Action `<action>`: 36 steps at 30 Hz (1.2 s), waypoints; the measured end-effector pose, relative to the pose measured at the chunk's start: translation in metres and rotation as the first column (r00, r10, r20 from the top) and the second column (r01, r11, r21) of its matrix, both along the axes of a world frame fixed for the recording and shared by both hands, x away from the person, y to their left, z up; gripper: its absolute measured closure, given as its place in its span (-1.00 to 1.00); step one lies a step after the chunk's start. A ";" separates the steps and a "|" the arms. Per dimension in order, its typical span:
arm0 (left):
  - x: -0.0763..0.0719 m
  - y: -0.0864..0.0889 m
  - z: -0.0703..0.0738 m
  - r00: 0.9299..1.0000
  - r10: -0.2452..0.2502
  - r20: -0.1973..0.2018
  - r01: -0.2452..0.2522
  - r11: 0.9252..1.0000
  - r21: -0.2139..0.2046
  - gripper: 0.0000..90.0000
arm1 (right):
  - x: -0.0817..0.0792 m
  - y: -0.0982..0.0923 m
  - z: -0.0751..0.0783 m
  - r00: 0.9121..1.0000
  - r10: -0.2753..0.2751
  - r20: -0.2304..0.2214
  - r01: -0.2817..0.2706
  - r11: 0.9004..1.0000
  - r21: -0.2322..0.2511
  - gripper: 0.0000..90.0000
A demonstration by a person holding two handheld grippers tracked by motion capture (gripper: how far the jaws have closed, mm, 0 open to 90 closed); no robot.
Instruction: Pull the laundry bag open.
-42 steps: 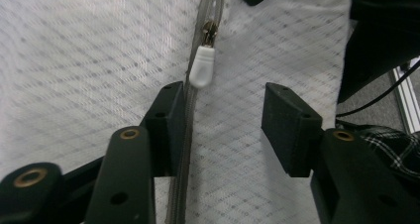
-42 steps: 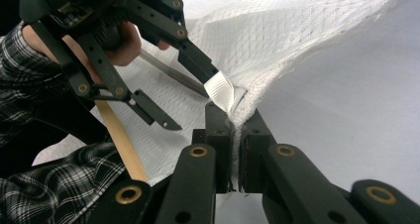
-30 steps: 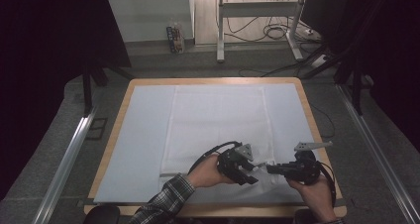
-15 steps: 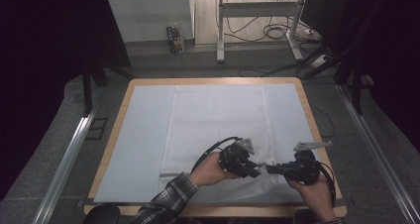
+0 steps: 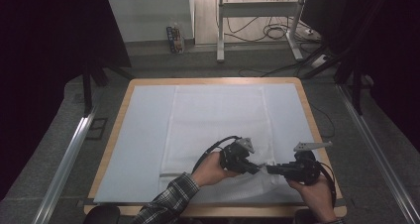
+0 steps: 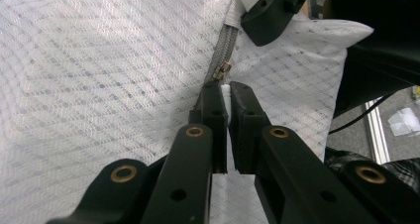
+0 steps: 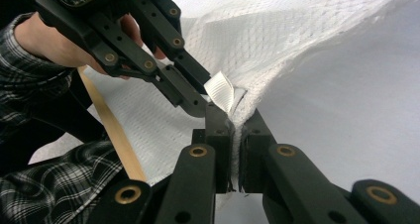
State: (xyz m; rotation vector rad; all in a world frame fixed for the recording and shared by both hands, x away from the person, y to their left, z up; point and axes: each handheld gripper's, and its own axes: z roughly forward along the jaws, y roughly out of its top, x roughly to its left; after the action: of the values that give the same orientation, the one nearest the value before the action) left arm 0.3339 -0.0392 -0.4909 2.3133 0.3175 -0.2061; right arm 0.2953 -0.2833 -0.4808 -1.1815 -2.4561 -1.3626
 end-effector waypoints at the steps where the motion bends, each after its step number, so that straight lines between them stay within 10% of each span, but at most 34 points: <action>1: 0.000 0.001 0.000 1.000 -0.001 -0.002 0.001 1.000 -0.002 0.93 | 0.000 0.000 0.000 1.000 0.000 0.001 0.000 1.000 -0.002 0.88; 36: 0.003 0.023 -0.009 1.000 -0.027 -0.004 0.027 0.999 0.024 0.94 | -0.003 -0.001 0.000 0.999 -0.033 -0.014 0.033 0.999 -0.036 0.89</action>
State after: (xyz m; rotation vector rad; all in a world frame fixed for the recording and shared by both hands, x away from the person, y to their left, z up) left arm 0.3373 -0.0158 -0.5000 2.3419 0.2923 -0.2217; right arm 0.2926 -0.2845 -0.4810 -1.2403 -2.4722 -1.3189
